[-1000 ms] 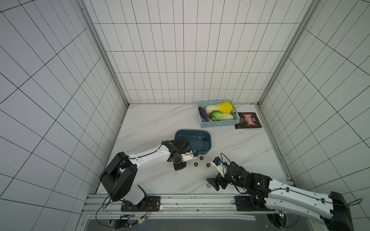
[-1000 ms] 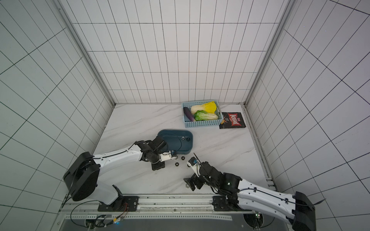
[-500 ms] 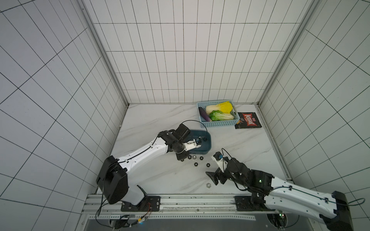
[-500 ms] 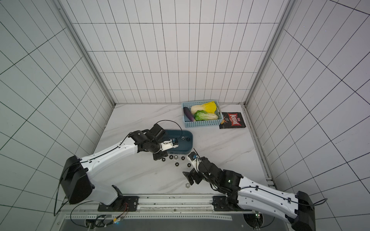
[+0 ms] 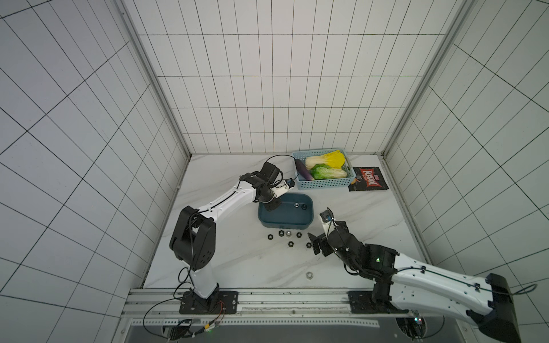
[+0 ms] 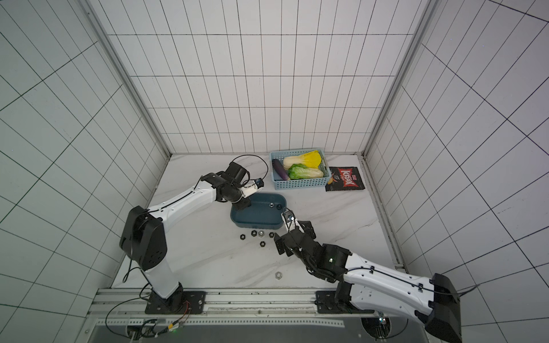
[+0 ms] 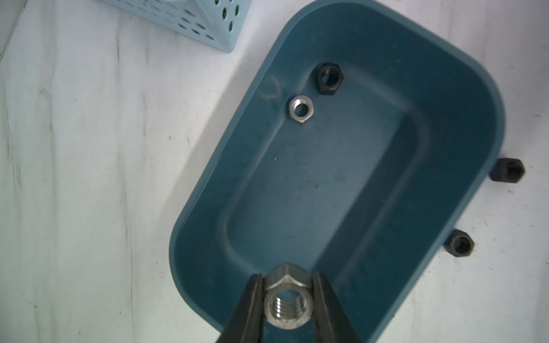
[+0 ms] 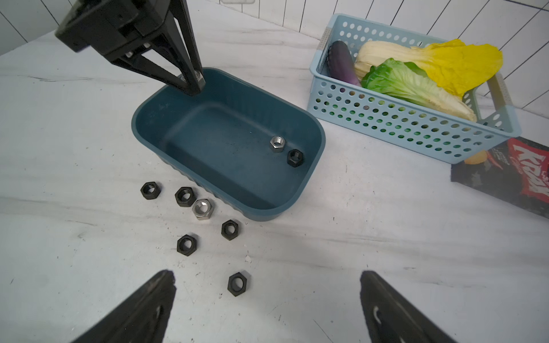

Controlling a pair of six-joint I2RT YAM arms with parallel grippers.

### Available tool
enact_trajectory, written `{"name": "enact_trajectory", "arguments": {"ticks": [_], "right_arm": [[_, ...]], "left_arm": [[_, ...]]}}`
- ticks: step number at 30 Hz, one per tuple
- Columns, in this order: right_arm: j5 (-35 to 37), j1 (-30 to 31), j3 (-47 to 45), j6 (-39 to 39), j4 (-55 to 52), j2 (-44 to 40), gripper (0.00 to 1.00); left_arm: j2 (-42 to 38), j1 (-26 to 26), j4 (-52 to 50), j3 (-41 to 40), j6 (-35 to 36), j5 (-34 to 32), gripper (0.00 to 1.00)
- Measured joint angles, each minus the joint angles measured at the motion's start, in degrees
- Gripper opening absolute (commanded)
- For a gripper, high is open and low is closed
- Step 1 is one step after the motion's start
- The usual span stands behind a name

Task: Put the nuts on the desktop into the storage box
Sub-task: Place the nut in the storage box.

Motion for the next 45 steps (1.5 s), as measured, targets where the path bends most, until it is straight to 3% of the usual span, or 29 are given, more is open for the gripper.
{"name": "enact_trajectory", "arguments": {"ticks": [20, 39, 45], "right_arm": [[0.6, 0.0, 8.4, 5.4, 0.1, 16.0, 1.0], [-1.1, 0.0, 8.6, 6.5, 0.2, 17.4, 1.0], [-1.2, 0.0, 8.6, 6.5, 0.1, 17.3, 1.0]], "left_arm": [[10.0, 1.8, 10.1, 0.5, -6.3, -6.0, 0.11], [13.3, 2.5, 13.6, -1.4, -8.0, -6.4, 0.17], [13.3, 2.5, 13.6, -1.4, -8.0, -6.3, 0.25]]}}
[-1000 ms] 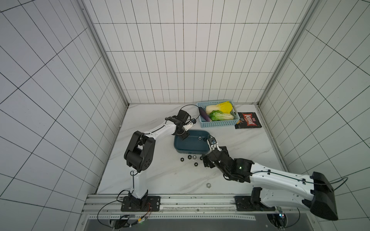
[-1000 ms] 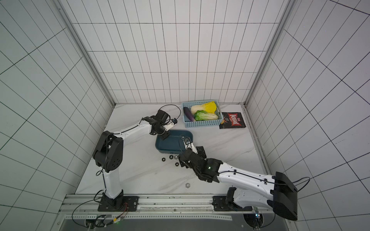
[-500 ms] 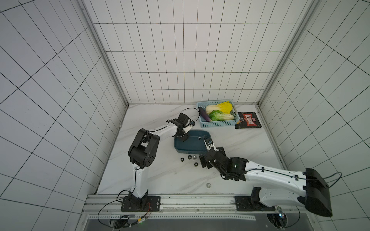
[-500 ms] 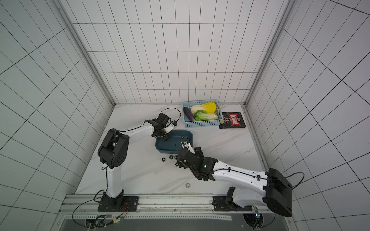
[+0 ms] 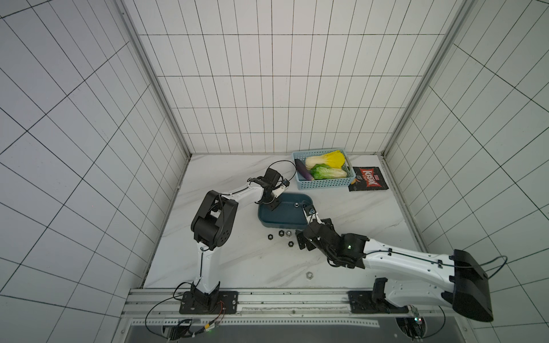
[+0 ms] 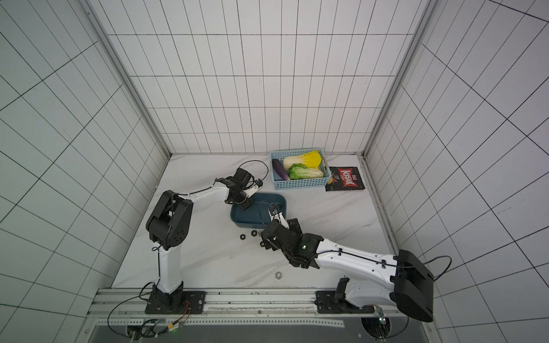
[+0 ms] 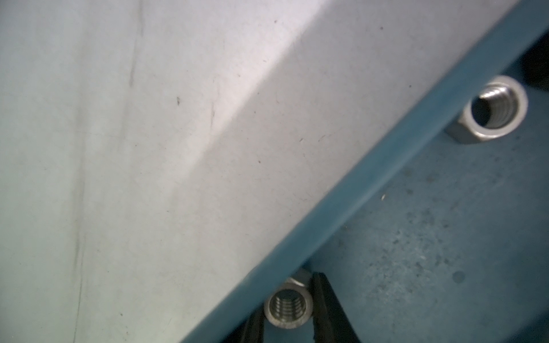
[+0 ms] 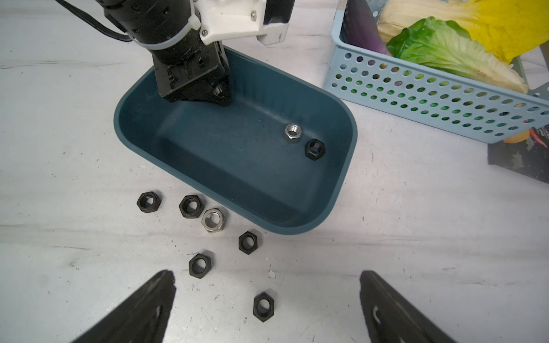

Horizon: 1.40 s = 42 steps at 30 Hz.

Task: Put the nuts on the desktop into the storage box
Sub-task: Place the nut in the storage box, then pick up the nut from the center of the board.

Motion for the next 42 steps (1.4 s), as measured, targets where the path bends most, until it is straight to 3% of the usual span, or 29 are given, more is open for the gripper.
{"name": "enact_trajectory", "arguments": {"ticks": [12, 19, 25, 33, 36, 42], "right_arm": [[-0.5, 0.0, 1.6, 0.0, -1.5, 0.0, 1.0], [-1.3, 0.0, 1.9, 0.0, -3.9, -0.1, 0.99], [-2.7, 0.0, 3.0, 0.6, -9.9, -1.8, 1.0], [-9.7, -3.0, 2.8, 2.1, -15.1, -4.6, 1.0], [-12.5, -5.9, 2.2, 3.1, -15.6, -4.7, 0.99], [-16.2, -10.4, 0.9, 4.4, -15.1, -1.8, 0.93]], "left_arm": [[0.0, 0.0, 0.0, 0.0, -0.4, 0.2, 0.39], [-1.3, 0.0, -0.4, 0.0, -0.3, 0.2, 0.4], [-8.1, -0.2, -2.1, -0.9, -0.3, 2.4, 0.41], [-19.1, -0.2, -4.3, -3.7, -0.8, 7.1, 0.49], [-22.8, 0.1, -5.6, -5.3, -1.4, 9.1, 0.59], [-30.4, 2.6, -8.3, -9.2, -2.4, 13.2, 0.98]]}}
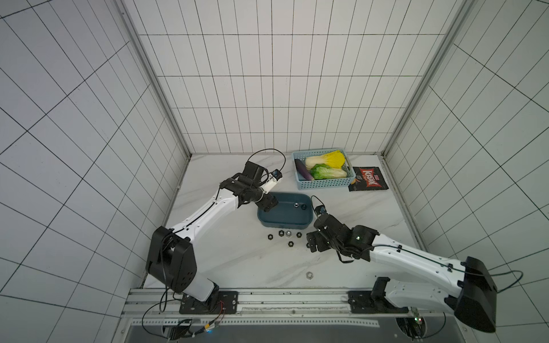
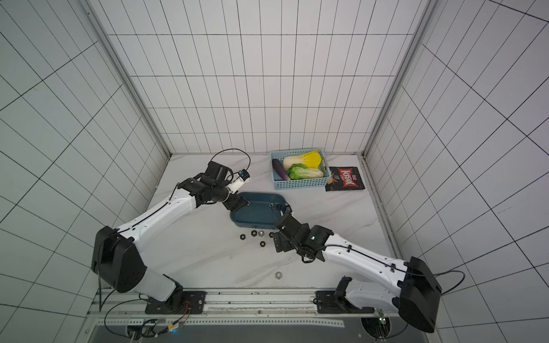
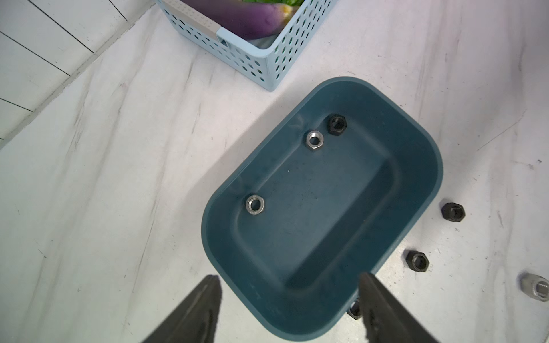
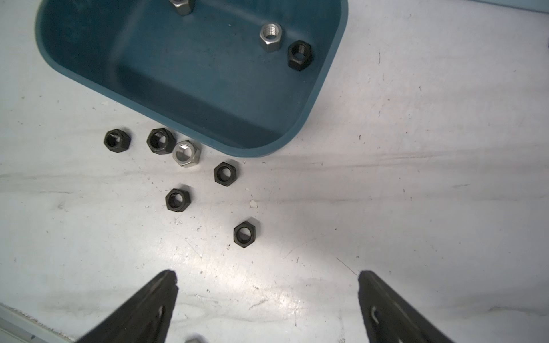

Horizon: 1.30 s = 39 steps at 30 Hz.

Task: Put the nuts on the desktop into the storage box
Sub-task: Pick up the nut from the center of the board.

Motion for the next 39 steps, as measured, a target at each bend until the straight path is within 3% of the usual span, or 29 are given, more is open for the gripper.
{"name": "enact_trajectory", "arguments": {"ticks": [5, 11, 17, 23, 31, 39], "right_arm": [[-3.9, -3.2, -0.9, 0.1, 2.2, 4.8, 0.84], [-8.4, -4.5, -0.9, -0.1, 4.9, 11.3, 0.81], [-10.5, -4.6, -0.6, -0.3, 6.2, 16.6, 0.72], [-10.9, -4.7, 0.7, -0.5, 7.0, 20.6, 0.62], [-11.2, -4.7, 3.6, -0.3, 7.3, 23.4, 0.42], [-10.6, -2.4, 7.7, 1.3, 2.0, 26.1, 0.41]], "left_arm": [[-6.3, 4.1, -2.4, -4.0, 0.1, 5.2, 0.98], [-13.2, 8.4, -5.4, -9.7, 0.9, 10.0, 0.98], [-15.8, 11.7, -7.3, -12.9, 1.8, 11.9, 0.98], [-15.9, 12.0, -7.7, -13.3, 2.3, 12.4, 0.98], [-16.0, 12.0, -7.7, -13.6, 2.7, 12.8, 0.98], [-16.2, 12.0, -7.8, -13.8, 2.8, 13.3, 0.98]]}}
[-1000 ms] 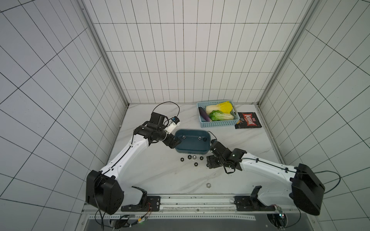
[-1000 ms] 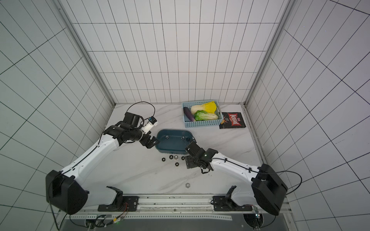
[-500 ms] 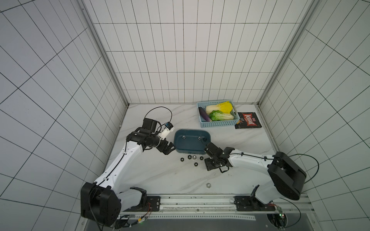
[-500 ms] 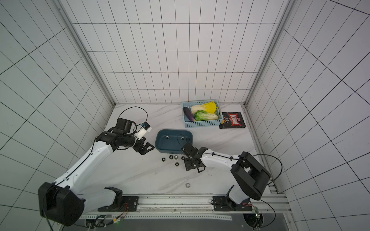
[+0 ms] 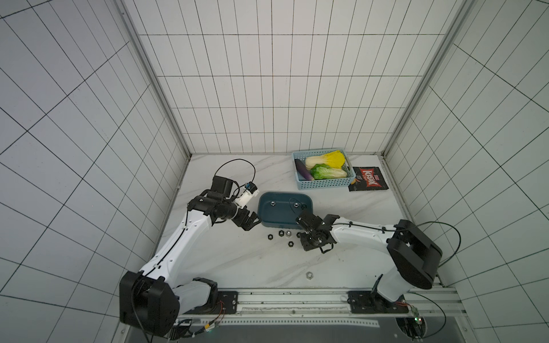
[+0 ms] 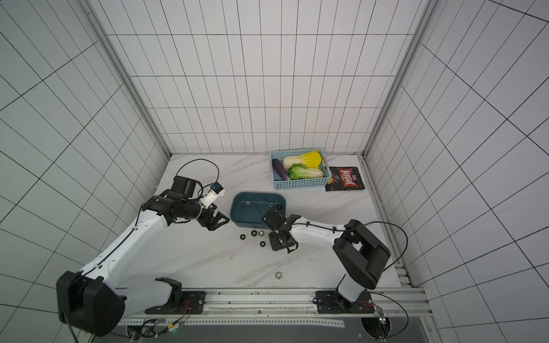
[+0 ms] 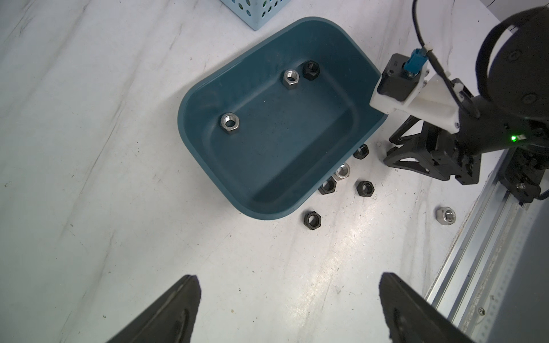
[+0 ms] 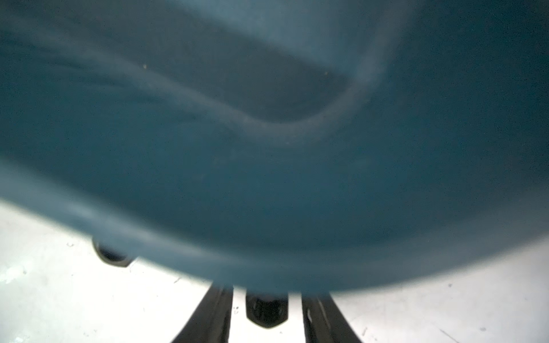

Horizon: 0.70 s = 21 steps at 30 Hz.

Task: Put the nuts on the desktop into the storage box
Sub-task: Pick up the nut from the center of the board.

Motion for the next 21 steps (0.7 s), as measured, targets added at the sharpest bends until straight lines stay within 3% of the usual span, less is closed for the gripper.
{"name": "enact_trajectory", "arguments": {"ticks": [4, 17, 21], "right_arm": [[0.0, 0.4, 0.8, 0.6, -2.0, 0.7, 0.31], [0.6, 0.4, 3.2, 1.3, -5.7, 3.1, 0.31], [1.0, 0.4, 3.8, 1.3, -6.4, 3.6, 0.36]], "left_arm": [[0.0, 0.0, -0.1, -0.2, 0.0, 0.1, 0.98], [0.0, 0.0, -0.2, -0.4, 0.9, 0.4, 0.97], [0.0, 0.0, -0.2, -0.4, 1.1, 0.5, 0.97]]}}
